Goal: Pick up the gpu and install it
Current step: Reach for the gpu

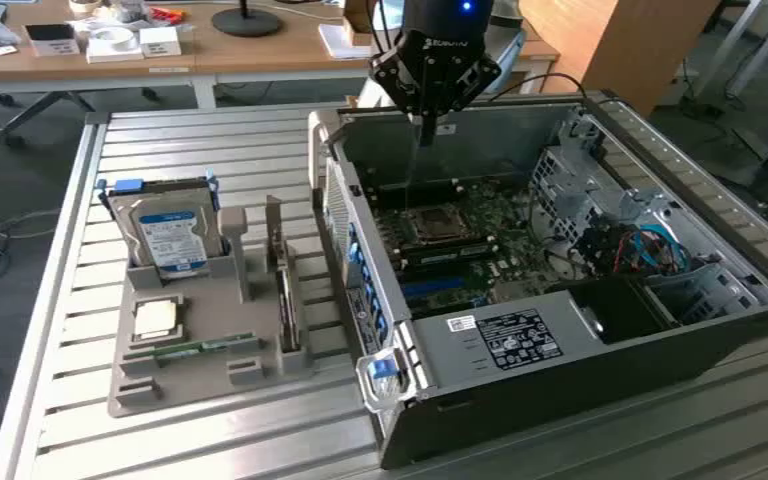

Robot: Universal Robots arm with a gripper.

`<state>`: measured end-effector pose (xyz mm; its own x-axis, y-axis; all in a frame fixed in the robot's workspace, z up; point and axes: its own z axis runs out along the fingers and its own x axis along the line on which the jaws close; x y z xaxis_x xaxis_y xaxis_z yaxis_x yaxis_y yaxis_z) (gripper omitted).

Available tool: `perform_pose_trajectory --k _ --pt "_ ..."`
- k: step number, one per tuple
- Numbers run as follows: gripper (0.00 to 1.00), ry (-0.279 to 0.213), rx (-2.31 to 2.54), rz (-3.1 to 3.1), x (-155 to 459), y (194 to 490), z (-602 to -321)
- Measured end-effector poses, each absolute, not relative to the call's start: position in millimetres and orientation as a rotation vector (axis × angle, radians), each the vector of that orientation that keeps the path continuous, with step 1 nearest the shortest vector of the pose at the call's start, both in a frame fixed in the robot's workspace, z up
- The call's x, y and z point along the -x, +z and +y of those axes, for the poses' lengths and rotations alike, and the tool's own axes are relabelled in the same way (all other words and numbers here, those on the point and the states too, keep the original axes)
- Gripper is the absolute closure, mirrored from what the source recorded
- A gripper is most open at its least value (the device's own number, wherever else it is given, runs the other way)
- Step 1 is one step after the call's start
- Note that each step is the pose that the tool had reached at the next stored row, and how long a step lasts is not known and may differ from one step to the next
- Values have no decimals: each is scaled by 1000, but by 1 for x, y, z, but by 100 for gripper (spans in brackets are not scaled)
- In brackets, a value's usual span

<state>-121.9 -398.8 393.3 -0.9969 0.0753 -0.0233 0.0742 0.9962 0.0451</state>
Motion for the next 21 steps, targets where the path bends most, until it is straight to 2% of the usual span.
perform_pose_trajectory --k 21 --pt "89 69 -117 3114 129 393 -399"
